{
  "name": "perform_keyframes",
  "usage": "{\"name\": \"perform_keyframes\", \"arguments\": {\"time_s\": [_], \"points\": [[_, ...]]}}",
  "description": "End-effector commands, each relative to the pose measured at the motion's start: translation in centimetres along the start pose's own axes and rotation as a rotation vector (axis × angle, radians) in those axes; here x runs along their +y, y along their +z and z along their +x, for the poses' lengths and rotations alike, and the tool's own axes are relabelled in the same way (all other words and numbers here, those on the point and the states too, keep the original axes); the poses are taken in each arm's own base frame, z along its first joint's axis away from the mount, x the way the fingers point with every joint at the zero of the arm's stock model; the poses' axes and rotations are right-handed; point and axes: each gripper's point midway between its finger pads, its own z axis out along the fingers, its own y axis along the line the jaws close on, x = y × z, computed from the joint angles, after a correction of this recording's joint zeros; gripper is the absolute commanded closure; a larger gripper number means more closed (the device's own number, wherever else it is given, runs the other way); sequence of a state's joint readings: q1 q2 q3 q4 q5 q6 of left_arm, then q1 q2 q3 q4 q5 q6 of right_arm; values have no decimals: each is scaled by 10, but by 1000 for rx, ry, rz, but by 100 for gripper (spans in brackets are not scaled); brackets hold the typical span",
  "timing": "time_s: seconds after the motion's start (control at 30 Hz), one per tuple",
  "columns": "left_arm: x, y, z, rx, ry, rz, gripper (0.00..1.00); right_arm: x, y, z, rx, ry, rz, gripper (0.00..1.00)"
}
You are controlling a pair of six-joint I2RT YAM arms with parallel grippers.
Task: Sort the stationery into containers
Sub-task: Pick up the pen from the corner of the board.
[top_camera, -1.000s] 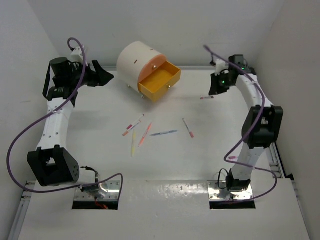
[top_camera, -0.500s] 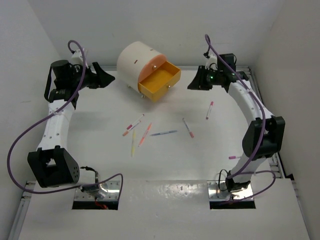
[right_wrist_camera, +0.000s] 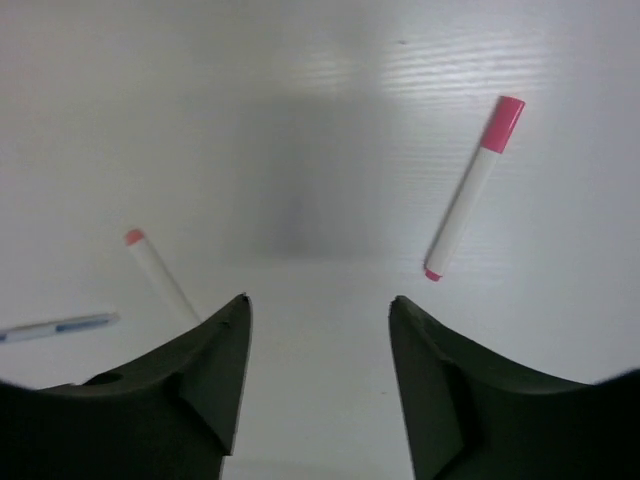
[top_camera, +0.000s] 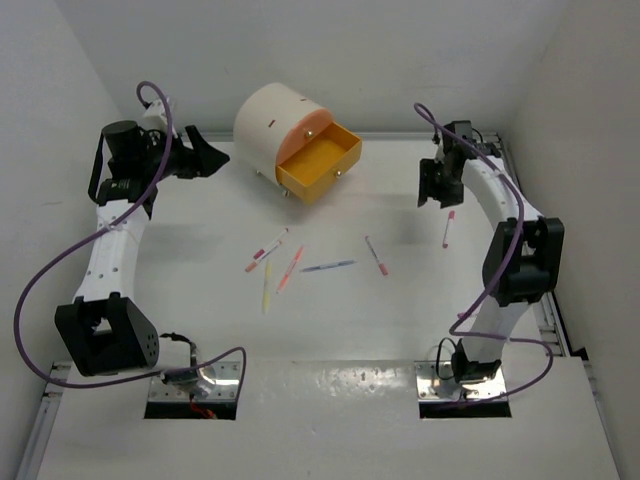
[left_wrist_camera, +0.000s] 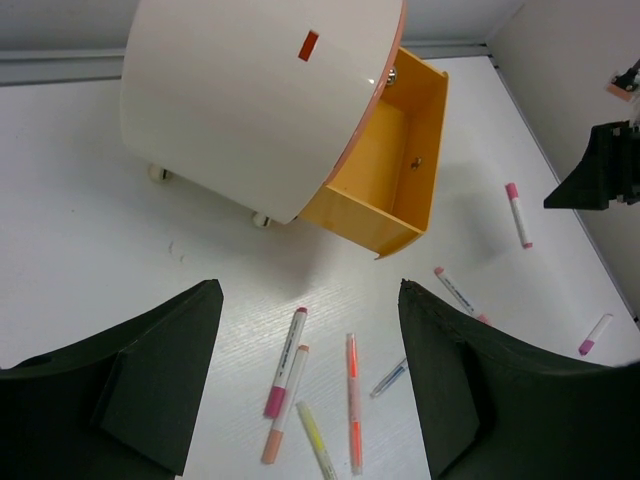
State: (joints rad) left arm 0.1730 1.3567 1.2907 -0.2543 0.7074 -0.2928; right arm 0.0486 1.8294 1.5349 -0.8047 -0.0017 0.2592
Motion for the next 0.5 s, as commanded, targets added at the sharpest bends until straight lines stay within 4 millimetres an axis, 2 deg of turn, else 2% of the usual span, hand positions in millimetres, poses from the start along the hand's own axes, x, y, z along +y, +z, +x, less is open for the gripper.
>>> {"name": "perform_keyframes", "arguments": {"time_s": [0.0,0.03,0.1,0.17,0.27,0.37,0.43,0.47], "points": [[-7,-12,-12,-35,54,-4,23,-39,7,13,58,22,132,37],[-8,-12,-10,-31,52,-3,23,-42,9,16,71,16,145,34],[-8,-12,-9,-29,52,-4,23,-72,13,25,112,41,187,32],[-7,-11,-8,-28,51,-3,23,-92,20,32,147,59,197,30],[-6,-10,-7,-29,42,1,23,-107,29,36,163,73,156,28],[-8,-10,-8,-32,42,11,23,-114,40,44,209,67,100,13],[-8,-9,-9,-33,41,13,23,-112,45,47,221,54,40,8],[-8,-9,-10,-35,45,15,23,-118,46,49,238,42,25,6]]}}
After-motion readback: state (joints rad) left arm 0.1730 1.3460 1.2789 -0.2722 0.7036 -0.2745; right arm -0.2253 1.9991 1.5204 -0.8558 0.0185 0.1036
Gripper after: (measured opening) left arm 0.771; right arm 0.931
